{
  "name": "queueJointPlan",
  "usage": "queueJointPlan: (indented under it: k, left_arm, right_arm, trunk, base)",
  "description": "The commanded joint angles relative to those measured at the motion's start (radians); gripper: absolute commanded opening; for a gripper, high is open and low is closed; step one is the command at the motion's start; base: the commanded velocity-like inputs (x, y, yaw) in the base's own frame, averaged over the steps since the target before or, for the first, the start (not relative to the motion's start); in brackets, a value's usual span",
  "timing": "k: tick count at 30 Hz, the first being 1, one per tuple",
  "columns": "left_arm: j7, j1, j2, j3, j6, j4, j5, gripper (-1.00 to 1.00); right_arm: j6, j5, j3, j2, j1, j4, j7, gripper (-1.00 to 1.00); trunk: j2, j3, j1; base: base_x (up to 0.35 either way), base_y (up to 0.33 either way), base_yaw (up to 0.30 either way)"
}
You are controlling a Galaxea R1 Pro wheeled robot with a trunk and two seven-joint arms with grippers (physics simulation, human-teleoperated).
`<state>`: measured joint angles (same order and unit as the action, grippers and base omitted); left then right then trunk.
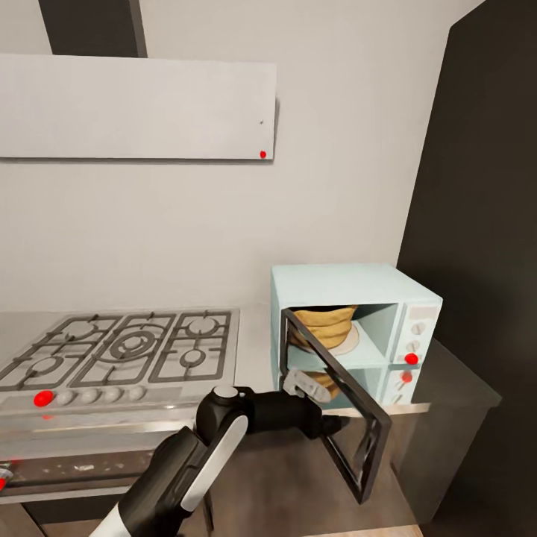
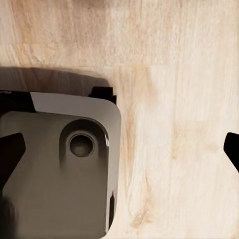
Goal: In the kitchen, take the popcorn bag from the countertop, put it into the microwave, and heat it until the popcorn is cooked so the cooked popcorn ends up inside the bag.
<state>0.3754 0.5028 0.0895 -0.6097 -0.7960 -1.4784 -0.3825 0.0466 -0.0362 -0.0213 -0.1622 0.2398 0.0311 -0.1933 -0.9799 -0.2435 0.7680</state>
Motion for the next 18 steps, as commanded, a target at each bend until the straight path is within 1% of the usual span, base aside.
queueJointPlan:
  k: [1, 2, 3, 4, 5, 7, 8, 11, 12, 13, 18]
  left_arm:
    - [0.0, 0.001, 0.001, 0.001, -0.005, 0.0, -0.002, 1.0]
    - [-0.012, 0.001, 0.002, 0.0, -0.005, 0.0, -0.003, 1.0]
    - [-0.045, 0.001, 0.004, -0.001, -0.005, 0.0, -0.004, 1.0]
    - [-0.109, 0.001, 0.018, -0.028, -0.006, 0.003, -0.006, 1.0]
    - [-0.14, 0.001, 0.028, -0.049, -0.006, 0.006, -0.006, 1.0]
    - [-0.223, 0.001, 0.049, -0.114, -0.005, 0.011, -0.009, 1.0]
    - [-0.244, 0.001, 0.055, -0.132, -0.005, 0.012, -0.011, 1.0]
    - [-0.263, 0.002, 0.062, -0.15, -0.005, 0.013, -0.013, 1.0]
    - [-0.266, 0.002, 0.068, -0.152, -0.005, 0.013, -0.013, 1.0]
    - [-0.267, 0.002, 0.082, -0.153, -0.005, 0.014, -0.014, 1.0]
    - [-0.269, 0.002, 0.085, -0.166, -0.005, 0.015, -0.013, 1.0]
  right_arm:
    - [0.001, -0.004, -0.002, 0.0, 0.001, 0.001, -0.003, 1.0]
    - [0.001, -0.004, -0.002, 0.0, 0.001, 0.001, -0.003, 1.0]
    - [0.001, -0.004, -0.002, 0.0, 0.002, 0.001, -0.003, 1.0]
    - [0.001, -0.004, -0.002, 0.001, 0.001, 0.001, -0.003, 1.0]
    - [0.002, -0.004, -0.002, 0.001, 0.001, 0.001, -0.003, 1.0]
    - [0.002, -0.004, -0.002, 0.001, 0.002, 0.002, -0.004, 1.0]
    - [0.002, -0.004, -0.002, 0.001, 0.002, 0.002, -0.004, 1.0]
    - [0.002, -0.004, -0.002, 0.001, 0.002, 0.001, -0.005, 1.0]
    - [0.002, -0.004, -0.002, 0.001, 0.002, 0.001, -0.005, 1.0]
    - [0.002, -0.004, -0.002, 0.001, 0.002, 0.001, -0.005, 1.0]
    - [0.002, -0.004, -0.002, 0.0, 0.002, 0.001, -0.005, 1.0]
  trunk:
    - [-0.001, -0.001, 0.0]
    - [-0.001, -0.001, 0.0]
    - [-0.001, -0.001, 0.0]
    - [-0.001, -0.001, 0.0]
    - [-0.001, -0.001, 0.0]
    - [-0.001, -0.001, 0.0]
    - [-0.001, -0.001, 0.0]
    - [-0.001, -0.001, 0.0]
    - [-0.001, -0.001, 0.0]
    - [-0.001, -0.001, 0.0]
    - [-0.001, -0.001, 0.0]
  base:
    - [0.003, 0.0, 0.0]
    - [0.001, 0.0, 0.0]
    - [0.0, 0.0, 0.0]
    - [0.0, 0.0, 0.0]
    - [0.0, 0.0, 0.0]
    - [0.003, 0.0, 0.0]
    - [0.033, 0.0, 0.0]
    - [0.087, -0.047, 0.0]
    - [0.073, -0.047, 0.0]
    - [0.03, -0.019, 0.0]
    - [0.007, -0.005, 0.0]
